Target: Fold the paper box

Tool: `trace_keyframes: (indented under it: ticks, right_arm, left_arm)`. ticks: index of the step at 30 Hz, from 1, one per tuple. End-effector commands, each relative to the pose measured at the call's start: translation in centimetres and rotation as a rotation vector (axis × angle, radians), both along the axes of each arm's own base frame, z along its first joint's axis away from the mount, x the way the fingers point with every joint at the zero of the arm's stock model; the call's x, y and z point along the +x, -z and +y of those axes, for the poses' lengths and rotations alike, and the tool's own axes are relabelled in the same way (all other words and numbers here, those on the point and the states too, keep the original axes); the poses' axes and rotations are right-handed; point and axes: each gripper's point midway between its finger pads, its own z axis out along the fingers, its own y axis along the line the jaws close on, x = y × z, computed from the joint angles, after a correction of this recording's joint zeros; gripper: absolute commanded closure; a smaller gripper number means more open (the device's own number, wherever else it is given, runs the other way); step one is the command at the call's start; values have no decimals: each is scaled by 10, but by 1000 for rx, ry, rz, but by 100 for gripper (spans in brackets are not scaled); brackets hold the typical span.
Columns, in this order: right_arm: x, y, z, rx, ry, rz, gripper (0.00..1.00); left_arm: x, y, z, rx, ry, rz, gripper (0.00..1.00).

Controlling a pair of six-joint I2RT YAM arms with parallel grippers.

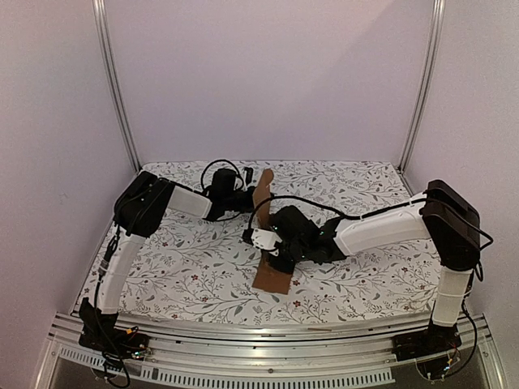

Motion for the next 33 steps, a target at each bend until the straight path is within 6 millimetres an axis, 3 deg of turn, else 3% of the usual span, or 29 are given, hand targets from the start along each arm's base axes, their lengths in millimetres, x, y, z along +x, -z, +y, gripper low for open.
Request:
trace_keyframes:
  ticks: [1, 4, 7, 12, 21, 33]
  right_arm:
    - [-46, -12, 9, 86, -193, 123, 55]
    - [-35, -20, 13, 88, -146, 83, 49]
    - [-17, -15, 13, 64, -62, 43, 49]
    - [-4, -11, 19, 80, 13, 28, 49]
    - [14, 7, 16, 37, 106, -7, 59]
    - [40, 3, -5, 4, 189, -88, 83]
  left_arm:
    - [-11, -4, -5, 64, 35, -25, 57]
    - [-13, -7, -11, 100, 58, -37, 57]
    - [-17, -7, -17, 128, 79, -39, 58]
    - [-26, -2, -18, 167, 99, -38, 58]
    - [-33, -5, -15, 173, 112, -46, 59]
    - [-38, -6, -18, 147, 131, -50, 61]
